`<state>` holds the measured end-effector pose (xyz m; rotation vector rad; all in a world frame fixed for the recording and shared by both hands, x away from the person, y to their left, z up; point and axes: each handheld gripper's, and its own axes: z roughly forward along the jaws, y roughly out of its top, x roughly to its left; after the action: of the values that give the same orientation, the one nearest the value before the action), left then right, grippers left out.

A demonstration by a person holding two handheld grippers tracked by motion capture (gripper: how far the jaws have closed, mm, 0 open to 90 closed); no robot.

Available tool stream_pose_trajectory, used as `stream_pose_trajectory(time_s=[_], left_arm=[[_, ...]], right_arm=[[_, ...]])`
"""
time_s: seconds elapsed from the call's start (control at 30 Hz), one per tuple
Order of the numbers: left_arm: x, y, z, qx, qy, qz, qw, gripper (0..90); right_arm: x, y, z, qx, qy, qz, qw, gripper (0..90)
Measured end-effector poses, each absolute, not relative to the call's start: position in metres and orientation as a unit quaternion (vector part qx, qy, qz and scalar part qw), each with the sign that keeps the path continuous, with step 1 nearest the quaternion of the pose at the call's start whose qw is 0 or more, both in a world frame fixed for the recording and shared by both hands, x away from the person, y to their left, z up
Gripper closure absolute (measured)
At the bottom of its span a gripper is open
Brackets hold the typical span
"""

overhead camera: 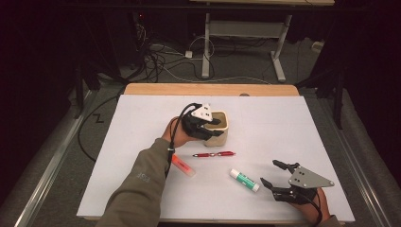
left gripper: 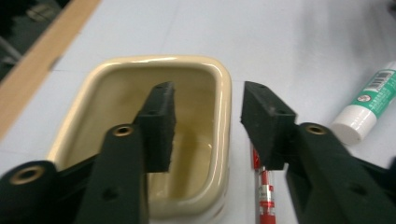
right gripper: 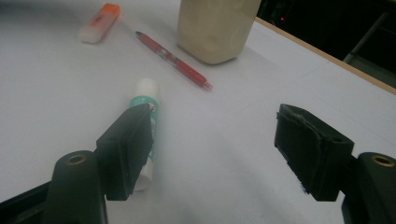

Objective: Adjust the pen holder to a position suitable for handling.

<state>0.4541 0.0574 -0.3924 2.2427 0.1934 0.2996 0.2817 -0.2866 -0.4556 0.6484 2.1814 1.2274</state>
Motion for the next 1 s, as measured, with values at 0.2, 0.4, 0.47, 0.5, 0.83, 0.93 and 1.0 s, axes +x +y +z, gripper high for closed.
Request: stream_pose_trajectory(time_s=[0.2,0.4,0.47,0.5,0.83,0.93,1.0], left_arm=[[0.426,0.082,-0.382,0.875,0.094,0.184,0.437,29.3],[0.389,0.111,-0.382,0.847,0.114,0.256,0.452,22.8],[0.375,0.121,-0.383,0.841,0.115,0.276,0.451,20.9],[0.367,0.126,-0.384,0.838,0.116,0.291,0.446,20.9],[0.315,0.181,-0.426,0.818,0.164,0.320,0.449,20.6],[0.307,0.197,-0.441,0.820,0.189,0.315,0.440,20.6],[0.303,0.206,-0.449,0.819,0.205,0.307,0.439,20.6]], right_arm=[[0.281,-0.287,-0.455,0.246,0.810,0.458,0.272,28.2],[0.281,-0.289,-0.454,0.252,0.806,0.459,0.275,28.2],[0.282,-0.289,-0.455,0.256,0.806,0.459,0.272,28.2],[0.283,-0.289,-0.455,0.258,0.806,0.458,0.272,28.2],[0.284,-0.288,-0.455,0.259,0.807,0.454,0.275,28.3],[0.285,-0.288,-0.455,0.258,0.809,0.453,0.273,28.3],[0.286,-0.288,-0.455,0.259,0.808,0.453,0.273,28.4]])
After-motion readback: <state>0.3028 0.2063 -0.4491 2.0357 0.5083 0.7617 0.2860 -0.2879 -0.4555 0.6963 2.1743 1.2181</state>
